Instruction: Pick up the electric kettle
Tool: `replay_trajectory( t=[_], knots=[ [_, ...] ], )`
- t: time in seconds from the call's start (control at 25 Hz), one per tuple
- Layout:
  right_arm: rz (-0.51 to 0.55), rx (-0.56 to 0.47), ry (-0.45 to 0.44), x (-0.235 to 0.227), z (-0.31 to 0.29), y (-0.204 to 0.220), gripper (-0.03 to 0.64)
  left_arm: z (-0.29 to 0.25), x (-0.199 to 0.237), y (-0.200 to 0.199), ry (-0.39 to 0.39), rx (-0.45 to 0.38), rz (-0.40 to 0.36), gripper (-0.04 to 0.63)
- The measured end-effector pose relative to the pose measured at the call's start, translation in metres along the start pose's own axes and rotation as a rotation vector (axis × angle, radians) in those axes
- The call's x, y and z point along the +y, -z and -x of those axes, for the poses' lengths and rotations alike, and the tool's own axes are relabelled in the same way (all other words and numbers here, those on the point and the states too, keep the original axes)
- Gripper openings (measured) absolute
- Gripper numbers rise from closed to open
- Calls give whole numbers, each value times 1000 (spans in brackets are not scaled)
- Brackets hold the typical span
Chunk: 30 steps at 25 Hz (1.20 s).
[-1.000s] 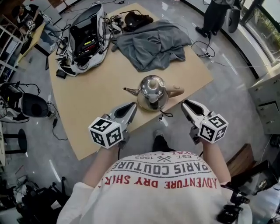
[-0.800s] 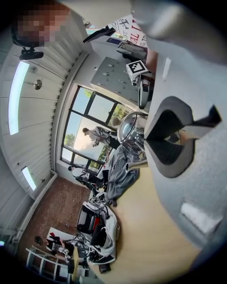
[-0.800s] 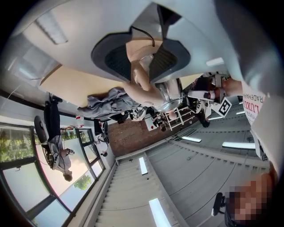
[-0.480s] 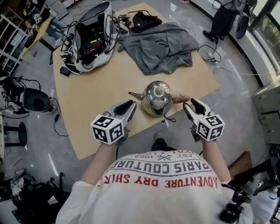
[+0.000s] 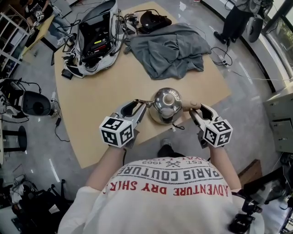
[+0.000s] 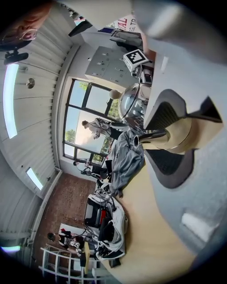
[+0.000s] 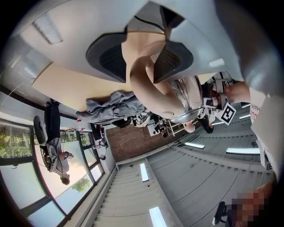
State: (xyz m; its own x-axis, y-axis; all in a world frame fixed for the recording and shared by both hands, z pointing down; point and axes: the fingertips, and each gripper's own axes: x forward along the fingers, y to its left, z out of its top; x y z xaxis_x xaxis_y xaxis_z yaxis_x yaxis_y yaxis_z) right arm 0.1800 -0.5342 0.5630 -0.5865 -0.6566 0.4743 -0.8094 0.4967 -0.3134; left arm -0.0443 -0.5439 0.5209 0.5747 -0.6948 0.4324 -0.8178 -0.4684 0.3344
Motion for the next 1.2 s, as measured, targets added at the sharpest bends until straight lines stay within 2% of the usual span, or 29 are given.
replay_trajectory(
  t=[0.4,0.6,0.76,1.2],
  knots=[
    [-24,-9,17,-2,-9,0,140,-13,0,2,0,-16,46,140],
    [-42,-18,13,-2,-9,0,140,-16,-1,3,4,-18,65,135],
    [-49,-25,11,-2,-9,-1,141,-17,-4,3,13,-24,52,105],
    [-70,-45,8,-4,-8,-3,140,-18,-7,2,37,-36,47,97]
  ],
)
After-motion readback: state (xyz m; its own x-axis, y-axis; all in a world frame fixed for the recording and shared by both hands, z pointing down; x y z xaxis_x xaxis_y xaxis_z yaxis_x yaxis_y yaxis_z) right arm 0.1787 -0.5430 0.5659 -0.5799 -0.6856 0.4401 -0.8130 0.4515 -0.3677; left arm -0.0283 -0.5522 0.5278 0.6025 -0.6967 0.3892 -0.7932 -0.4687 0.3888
